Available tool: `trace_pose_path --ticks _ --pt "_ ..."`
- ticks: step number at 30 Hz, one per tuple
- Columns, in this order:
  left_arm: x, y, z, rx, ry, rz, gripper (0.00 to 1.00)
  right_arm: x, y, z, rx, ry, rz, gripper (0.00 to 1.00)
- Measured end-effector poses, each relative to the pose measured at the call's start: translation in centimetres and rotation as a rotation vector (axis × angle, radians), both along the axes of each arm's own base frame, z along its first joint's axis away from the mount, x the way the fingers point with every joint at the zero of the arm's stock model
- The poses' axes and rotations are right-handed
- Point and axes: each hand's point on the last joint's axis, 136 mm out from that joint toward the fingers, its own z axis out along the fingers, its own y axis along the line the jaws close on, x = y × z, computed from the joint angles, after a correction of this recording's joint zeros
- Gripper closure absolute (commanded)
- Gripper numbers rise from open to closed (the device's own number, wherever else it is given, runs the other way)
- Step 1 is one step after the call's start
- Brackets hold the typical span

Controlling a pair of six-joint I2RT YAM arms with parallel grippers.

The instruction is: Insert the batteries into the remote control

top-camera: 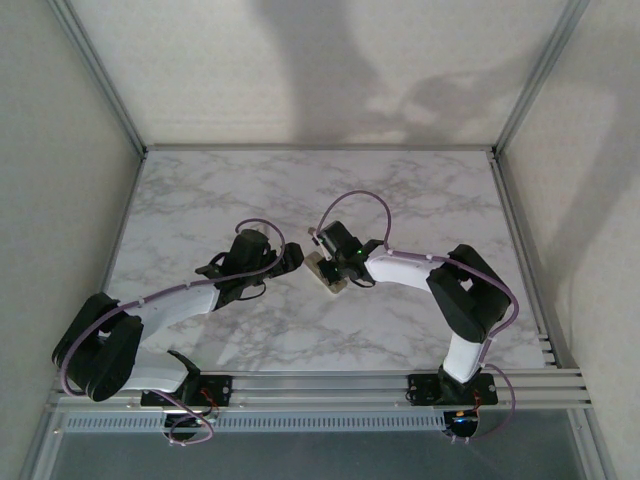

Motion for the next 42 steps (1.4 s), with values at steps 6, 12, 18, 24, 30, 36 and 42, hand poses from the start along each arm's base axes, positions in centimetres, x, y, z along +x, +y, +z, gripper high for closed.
trace_pose_path --ticks 6,12,18,24,30,36,42 --pt "0.0 0.0 0.0 0.000 0.000 0.000 0.00 0.0 0.0 0.1 0.001 -0.001 0.001 0.85" --pt "0.0 0.0 0.0 0.000 0.001 0.000 0.01 0.1 0.1 0.2 -0.001 -0.005 0.007 0.85" --pt "-0.1 0.1 -0.2 0.002 0.003 0.000 0.00 0.6 0.7 1.1 0.010 -0.026 0.022 0.85" --pt "-0.1 0.1 -0.2 0.002 0.004 0.000 0.00 0.8 1.0 1.3 0.016 -0.031 0.032 0.85" --pt "-0.1 0.1 -0.2 0.002 0.004 0.000 0.00 0.9 1.2 0.3 0.000 -0.020 0.042 0.85" --pt "-0.1 0.1 -0.2 0.002 0.004 0.000 0.01 1.0 1.4 0.4 0.008 -0.028 0.044 0.85" --pt "-0.1 0.1 -0.2 0.002 0.004 0.000 0.00 1.0 1.4 0.4 0.009 -0.028 0.046 0.79"
